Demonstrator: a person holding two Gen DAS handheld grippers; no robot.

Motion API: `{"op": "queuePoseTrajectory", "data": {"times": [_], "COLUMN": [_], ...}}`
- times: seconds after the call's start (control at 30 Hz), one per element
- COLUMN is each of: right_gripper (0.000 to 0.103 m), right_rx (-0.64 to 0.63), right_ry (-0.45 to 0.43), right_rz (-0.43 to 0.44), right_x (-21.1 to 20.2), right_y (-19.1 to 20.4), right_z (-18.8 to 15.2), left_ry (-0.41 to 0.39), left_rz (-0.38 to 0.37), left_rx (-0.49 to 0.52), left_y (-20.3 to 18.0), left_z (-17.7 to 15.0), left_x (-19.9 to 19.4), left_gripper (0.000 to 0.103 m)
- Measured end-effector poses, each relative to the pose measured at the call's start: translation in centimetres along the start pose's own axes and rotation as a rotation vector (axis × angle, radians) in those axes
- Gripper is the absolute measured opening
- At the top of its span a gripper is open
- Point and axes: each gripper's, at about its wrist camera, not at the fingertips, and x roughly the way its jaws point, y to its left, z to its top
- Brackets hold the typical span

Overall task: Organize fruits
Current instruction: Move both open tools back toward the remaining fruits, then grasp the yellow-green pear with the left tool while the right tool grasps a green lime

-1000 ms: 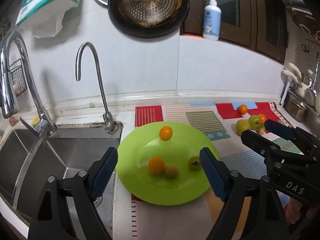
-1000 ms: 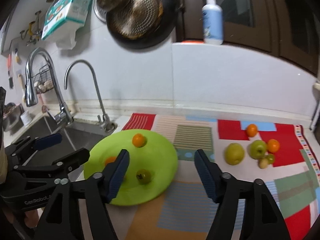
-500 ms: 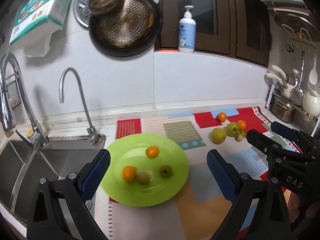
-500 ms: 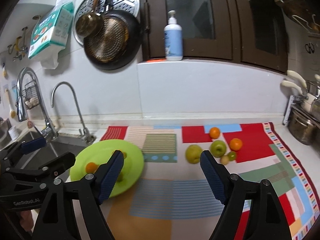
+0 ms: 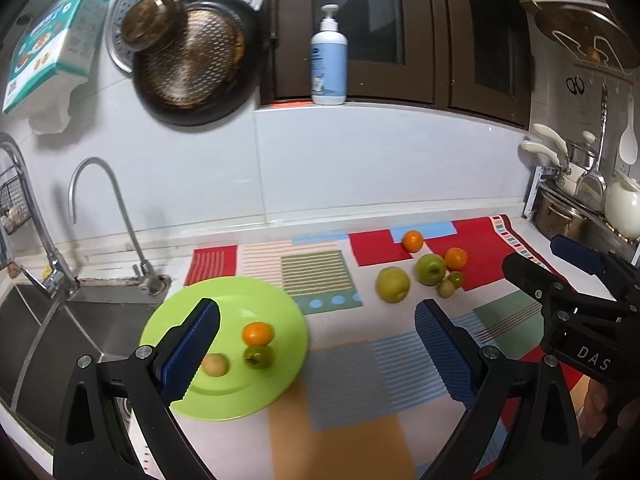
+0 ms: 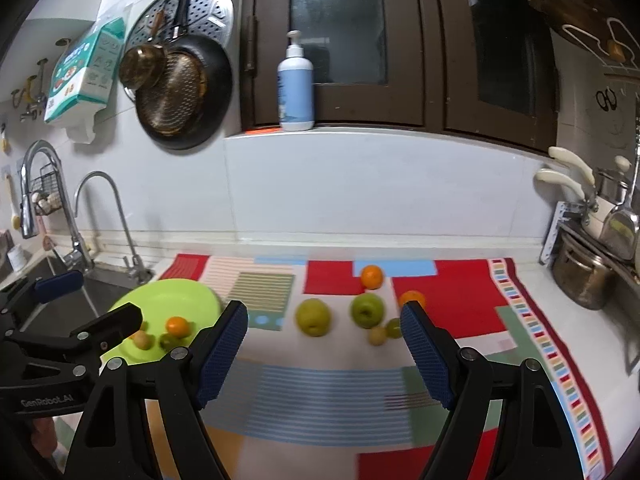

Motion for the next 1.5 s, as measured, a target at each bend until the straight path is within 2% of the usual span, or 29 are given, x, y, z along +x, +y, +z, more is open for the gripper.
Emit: {"op": "queuePoseTrajectory", "data": {"times": [0.37,0.67,1.13,1.5], "right_gripper": [0.079,0.078,0.057,0.046], "right_rx": [-0.005,-0.001,0.056,0.121], "right_ry": [-0.003,0.037,0.172,0.271], "right_rz": [-0.012,0.011,0.047,0.086], "right_x": [1.4,4.8,12.4,17.3], "right_y": [-5.7,-8.4,-10.9,-11.8], "right_z": [0.2,-0.3,-2.3,-3.9], "left_ry": [-0.009,0.021,0.110,0.169], "left_rz": [0.005,0.011,-0.023,-0.050], "left_rx": [0.033,0.067,0.110,0.132], "left_y": [-5.1,-7.1,-8.3,-8.9], "left_z": [1.1,1.3,0.7,0.1], "left_x": [2.6,6.6,14.0,18.4], "left_gripper": [0.100,0.100,0.099,0.096]}}
